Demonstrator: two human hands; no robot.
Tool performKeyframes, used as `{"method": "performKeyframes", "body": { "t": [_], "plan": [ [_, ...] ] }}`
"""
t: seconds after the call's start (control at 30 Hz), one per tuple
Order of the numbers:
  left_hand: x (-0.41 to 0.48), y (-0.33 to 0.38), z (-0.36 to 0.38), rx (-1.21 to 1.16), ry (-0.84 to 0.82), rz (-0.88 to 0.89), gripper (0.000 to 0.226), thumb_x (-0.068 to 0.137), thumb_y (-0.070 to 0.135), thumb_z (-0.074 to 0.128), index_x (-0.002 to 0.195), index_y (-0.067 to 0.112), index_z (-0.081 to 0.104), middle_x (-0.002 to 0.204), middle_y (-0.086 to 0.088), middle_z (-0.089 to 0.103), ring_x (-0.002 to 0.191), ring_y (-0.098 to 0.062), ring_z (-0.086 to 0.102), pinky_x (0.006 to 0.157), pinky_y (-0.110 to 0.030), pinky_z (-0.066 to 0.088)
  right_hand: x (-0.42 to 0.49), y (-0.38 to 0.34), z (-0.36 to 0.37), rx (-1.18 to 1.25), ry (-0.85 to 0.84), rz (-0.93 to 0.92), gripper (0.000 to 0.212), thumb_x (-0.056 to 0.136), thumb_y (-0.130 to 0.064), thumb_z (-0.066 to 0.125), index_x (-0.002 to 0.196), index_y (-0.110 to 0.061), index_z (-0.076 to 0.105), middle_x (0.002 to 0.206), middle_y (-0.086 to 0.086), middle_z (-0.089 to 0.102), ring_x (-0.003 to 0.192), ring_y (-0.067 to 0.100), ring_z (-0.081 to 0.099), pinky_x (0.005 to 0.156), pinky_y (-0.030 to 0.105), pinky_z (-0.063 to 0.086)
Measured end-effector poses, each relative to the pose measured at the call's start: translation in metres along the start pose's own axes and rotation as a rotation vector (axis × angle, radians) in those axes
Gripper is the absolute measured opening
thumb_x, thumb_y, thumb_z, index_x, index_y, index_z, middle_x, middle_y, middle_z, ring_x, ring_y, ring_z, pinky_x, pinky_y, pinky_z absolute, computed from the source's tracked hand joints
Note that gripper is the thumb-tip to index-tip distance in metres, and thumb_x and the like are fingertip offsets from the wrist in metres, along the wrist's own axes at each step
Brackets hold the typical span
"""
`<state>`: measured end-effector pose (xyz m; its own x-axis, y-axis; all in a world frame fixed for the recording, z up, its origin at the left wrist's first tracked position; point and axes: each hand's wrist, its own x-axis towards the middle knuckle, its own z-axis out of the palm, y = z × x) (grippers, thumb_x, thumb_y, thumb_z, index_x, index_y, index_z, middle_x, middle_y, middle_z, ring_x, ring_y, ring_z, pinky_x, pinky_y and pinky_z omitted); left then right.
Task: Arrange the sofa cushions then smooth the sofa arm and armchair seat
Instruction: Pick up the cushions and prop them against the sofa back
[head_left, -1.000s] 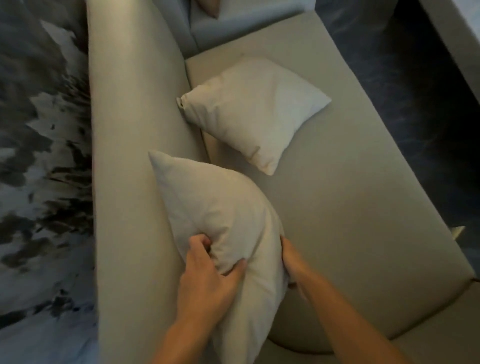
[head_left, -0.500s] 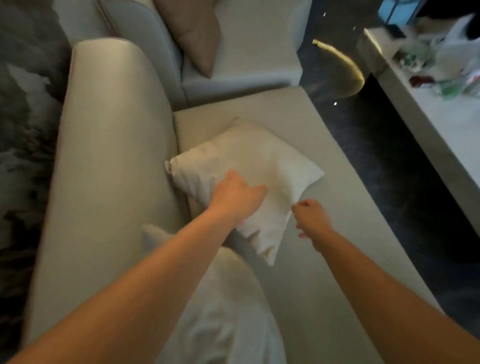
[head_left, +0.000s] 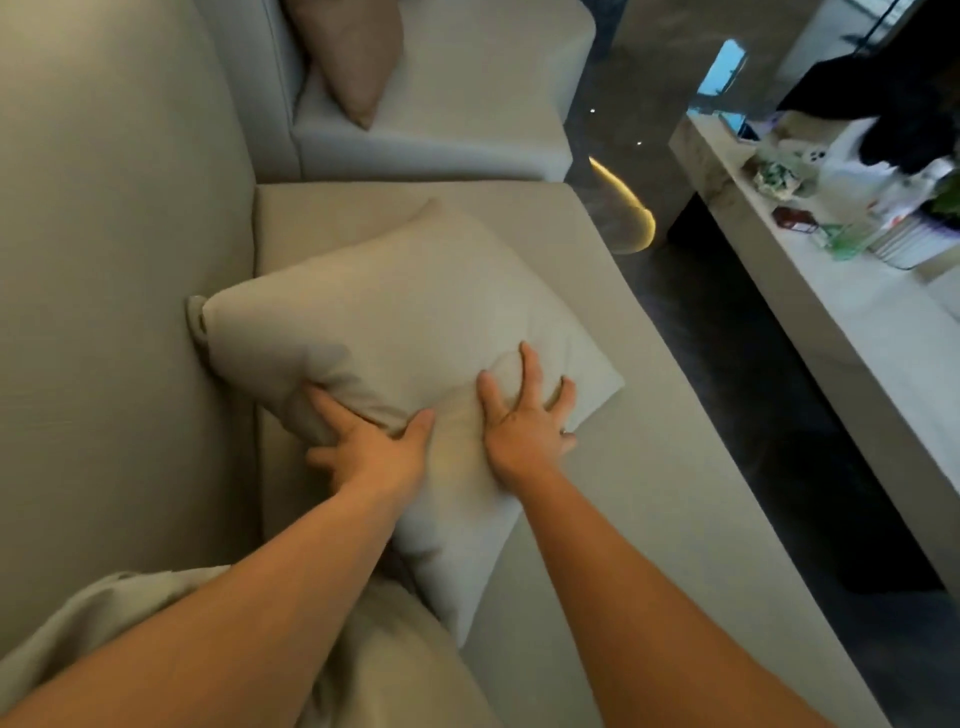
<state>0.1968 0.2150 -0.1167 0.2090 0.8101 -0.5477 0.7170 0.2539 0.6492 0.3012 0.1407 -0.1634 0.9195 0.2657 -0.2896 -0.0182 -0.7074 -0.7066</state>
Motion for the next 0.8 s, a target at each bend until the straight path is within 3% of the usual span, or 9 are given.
{"method": "performKeyframes", "body": {
  "t": [0.13, 0.2, 0.27, 0.3, 0.37, 0.43, 0.5, 0.63, 0.8],
  "plan": [
    [-0.003, 0.030, -0.029, 0.037, 0.072, 0.137, 0.085, 0.083, 0.024, 0.073, 0.149, 0.024, 0.021, 0.143, -0.025, 0.033, 0.125, -0.045, 0.042, 0.103, -0.045, 0.036, -0.013, -0.021, -0.016, 0.051, 0.010, 0.083, 0.052, 0.083, -0.066, 0.052, 0.130, -0.065, 0.031, 0.150, 0.009, 0.011, 0.123, 0.036, 0.042, 0.112, 0.041, 0.027],
    [-0.003, 0.072, -0.059, 0.157, 0.148, 0.351, 0.053, 0.085, 0.016, 0.062, 0.134, 0.023, 0.043, 0.131, -0.020, 0.046, 0.119, -0.041, 0.049, 0.097, -0.043, 0.041, -0.011, -0.049, -0.025, 0.170, -0.032, 0.158, 0.051, 0.087, -0.056, 0.054, 0.135, -0.054, 0.036, 0.142, 0.015, 0.024, 0.106, 0.032, 0.048, 0.109, 0.035, 0.035],
    [-0.007, 0.125, -0.094, 0.291, 0.207, 0.604, 0.047, 0.085, 0.012, 0.055, 0.129, 0.026, 0.050, 0.127, -0.016, 0.050, 0.117, -0.038, 0.051, 0.096, -0.040, 0.043, -0.009, -0.088, -0.028, 0.398, -0.140, 0.208, 0.051, 0.092, -0.046, 0.053, 0.139, -0.040, 0.035, 0.142, 0.015, 0.040, 0.116, 0.034, 0.050, 0.110, 0.046, 0.038],
    [-0.009, 0.149, -0.111, 0.336, 0.235, 0.693, 0.048, 0.085, 0.011, 0.055, 0.130, 0.028, 0.051, 0.130, -0.015, 0.049, 0.118, -0.038, 0.051, 0.097, -0.040, 0.042, -0.012, -0.111, -0.026, 0.534, -0.201, 0.252, 0.049, 0.093, -0.043, 0.051, 0.139, -0.037, 0.035, 0.141, 0.011, 0.046, 0.118, 0.034, 0.051, 0.102, 0.051, 0.046],
    [-0.010, 0.187, -0.140, 0.378, 0.305, 0.763, 0.045, 0.086, 0.015, 0.058, 0.129, 0.027, 0.053, 0.132, -0.016, 0.042, 0.116, -0.041, 0.050, 0.097, -0.042, 0.042, -0.027, -0.157, -0.023, 0.756, -0.346, 0.333, 0.040, 0.096, -0.042, 0.046, 0.136, -0.035, 0.040, 0.135, 0.005, 0.051, 0.106, 0.030, 0.057, 0.062, 0.043, 0.061],
    [-0.008, 0.204, -0.165, 0.420, 0.355, 0.698, 0.038, 0.087, 0.024, 0.058, 0.125, 0.025, 0.055, 0.130, -0.017, 0.038, 0.116, -0.044, 0.046, 0.096, -0.045, 0.042, -0.046, -0.198, -0.019, 0.804, -0.455, 0.327, 0.034, 0.095, -0.041, 0.046, 0.128, -0.031, 0.049, 0.128, 0.004, 0.053, 0.091, 0.025, 0.057, 0.043, 0.034, 0.056],
    [0.000, 0.196, -0.185, 0.526, 0.315, 0.603, 0.044, 0.089, 0.031, 0.056, 0.132, 0.029, 0.049, 0.135, -0.016, 0.034, 0.123, -0.043, 0.038, 0.100, -0.048, 0.039, -0.058, -0.227, -0.011, 0.758, -0.512, 0.266, 0.028, 0.093, -0.043, 0.048, 0.117, -0.031, 0.055, 0.119, 0.000, 0.054, 0.086, 0.020, 0.057, 0.056, 0.043, 0.061],
    [0.016, 0.136, -0.208, 0.617, 0.040, 0.525, 0.070, 0.093, 0.042, 0.053, 0.151, 0.040, 0.014, 0.154, -0.018, 0.020, 0.136, -0.042, 0.031, 0.113, -0.046, 0.030, -0.086, -0.242, 0.006, 0.645, -0.614, 0.170, 0.041, 0.097, -0.037, 0.042, 0.137, -0.043, 0.041, 0.138, -0.001, 0.051, 0.109, 0.033, 0.062, 0.090, 0.056, 0.054],
    [0.005, 0.080, -0.226, 0.424, 0.020, 0.700, 0.065, 0.093, 0.028, 0.058, 0.150, 0.032, 0.028, 0.148, -0.021, 0.035, 0.130, -0.039, 0.041, 0.109, -0.040, 0.036, -0.125, -0.231, 0.004, 0.505, -0.640, 0.118, 0.053, 0.098, -0.033, 0.044, 0.146, -0.046, 0.026, 0.143, -0.001, 0.043, 0.117, 0.035, 0.053, 0.092, 0.048, 0.053]
  ]
}}
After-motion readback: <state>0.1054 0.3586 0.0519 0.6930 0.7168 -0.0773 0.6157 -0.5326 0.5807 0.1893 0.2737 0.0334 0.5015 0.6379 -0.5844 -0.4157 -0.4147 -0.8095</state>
